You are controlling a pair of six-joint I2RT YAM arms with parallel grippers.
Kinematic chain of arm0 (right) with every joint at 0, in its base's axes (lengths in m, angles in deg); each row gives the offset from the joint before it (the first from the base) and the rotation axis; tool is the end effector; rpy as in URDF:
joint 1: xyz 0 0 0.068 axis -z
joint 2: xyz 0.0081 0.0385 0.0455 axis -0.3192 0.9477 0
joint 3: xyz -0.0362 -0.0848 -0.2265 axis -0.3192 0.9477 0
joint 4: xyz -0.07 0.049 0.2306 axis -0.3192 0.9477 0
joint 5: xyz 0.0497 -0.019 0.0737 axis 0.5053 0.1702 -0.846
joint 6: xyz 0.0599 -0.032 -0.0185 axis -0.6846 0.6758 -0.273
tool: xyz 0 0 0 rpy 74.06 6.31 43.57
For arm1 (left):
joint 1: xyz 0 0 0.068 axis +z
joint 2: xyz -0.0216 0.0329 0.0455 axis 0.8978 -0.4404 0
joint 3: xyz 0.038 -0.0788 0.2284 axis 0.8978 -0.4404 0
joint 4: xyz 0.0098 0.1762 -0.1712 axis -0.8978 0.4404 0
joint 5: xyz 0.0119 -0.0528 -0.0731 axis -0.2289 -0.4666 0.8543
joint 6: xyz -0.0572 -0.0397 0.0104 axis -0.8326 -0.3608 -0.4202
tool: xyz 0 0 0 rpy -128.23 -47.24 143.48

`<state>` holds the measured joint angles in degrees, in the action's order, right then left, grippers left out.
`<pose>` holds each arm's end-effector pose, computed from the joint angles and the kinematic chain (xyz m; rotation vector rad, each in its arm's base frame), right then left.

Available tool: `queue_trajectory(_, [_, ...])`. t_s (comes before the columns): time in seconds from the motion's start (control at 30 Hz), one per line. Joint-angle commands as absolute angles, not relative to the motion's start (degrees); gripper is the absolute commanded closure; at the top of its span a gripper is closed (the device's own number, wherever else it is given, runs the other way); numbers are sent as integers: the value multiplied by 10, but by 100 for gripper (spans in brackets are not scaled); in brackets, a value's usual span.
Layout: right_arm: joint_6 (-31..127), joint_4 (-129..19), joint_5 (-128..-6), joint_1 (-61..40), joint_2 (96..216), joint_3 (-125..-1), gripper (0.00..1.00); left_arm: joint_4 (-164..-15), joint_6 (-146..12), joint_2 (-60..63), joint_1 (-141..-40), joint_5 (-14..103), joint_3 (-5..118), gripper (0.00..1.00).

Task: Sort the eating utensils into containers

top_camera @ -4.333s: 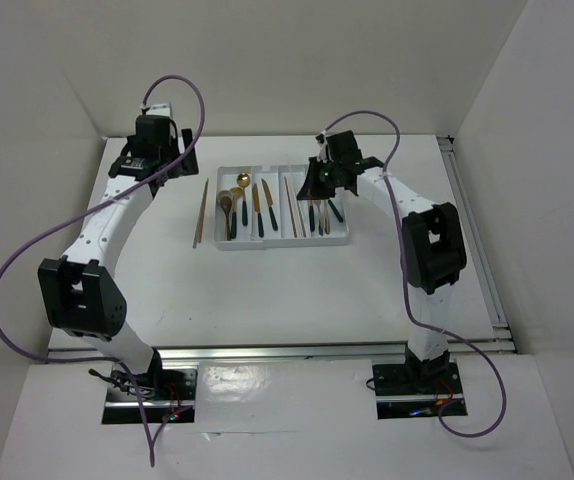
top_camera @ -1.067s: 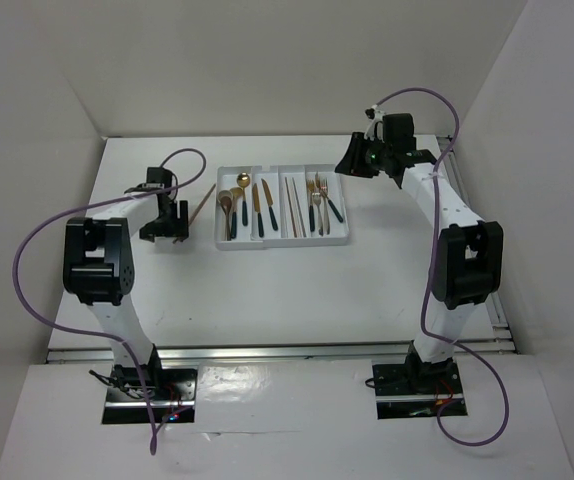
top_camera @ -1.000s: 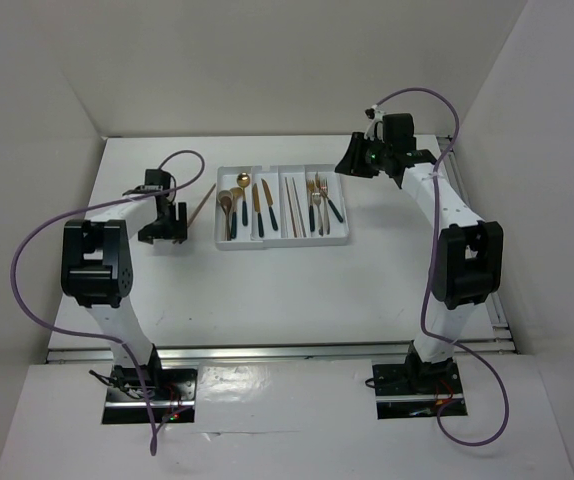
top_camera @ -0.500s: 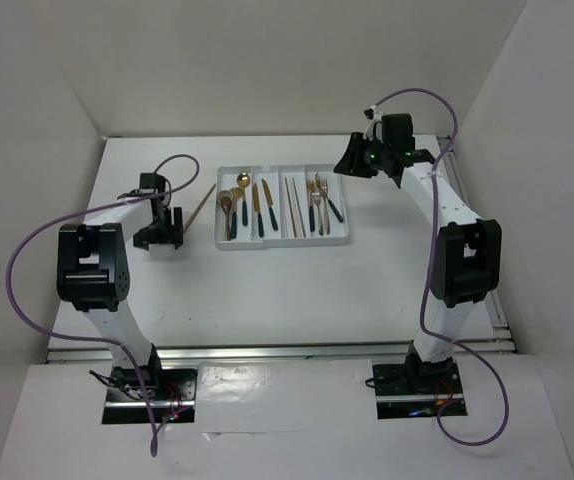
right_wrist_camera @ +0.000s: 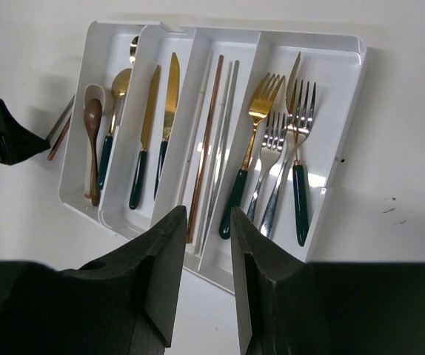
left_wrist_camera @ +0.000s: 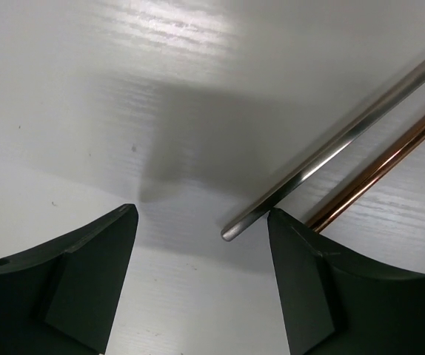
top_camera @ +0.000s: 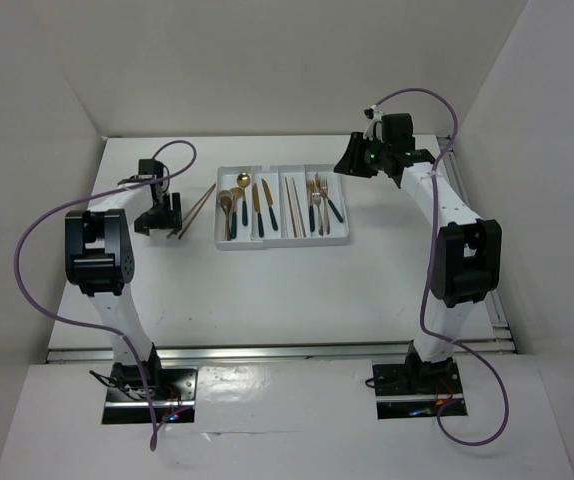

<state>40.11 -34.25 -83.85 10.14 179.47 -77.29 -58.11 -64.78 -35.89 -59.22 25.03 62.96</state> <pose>0.4098 0.0854 0.2677 -0.1228 2.2115 0.6994 0.3889 0.0426 0.1349 -0.3785 2.6370 0.2325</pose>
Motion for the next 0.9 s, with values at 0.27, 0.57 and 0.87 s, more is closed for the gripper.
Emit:
queue_trajectory(0.27, [407, -366, -843, 102, 1789, -786, 62, -542, -596, -433, -592, 441, 716, 26])
queue_trajectory(0.57, [407, -366, -848, 102, 1794, -786, 62, -529, -572, -457, -597, 456, 734, 32])
queue_trajectory(0.87, [407, -366, -853, 102, 1794, -786, 62, -529, -556, -473, -603, 434, 740, 49])
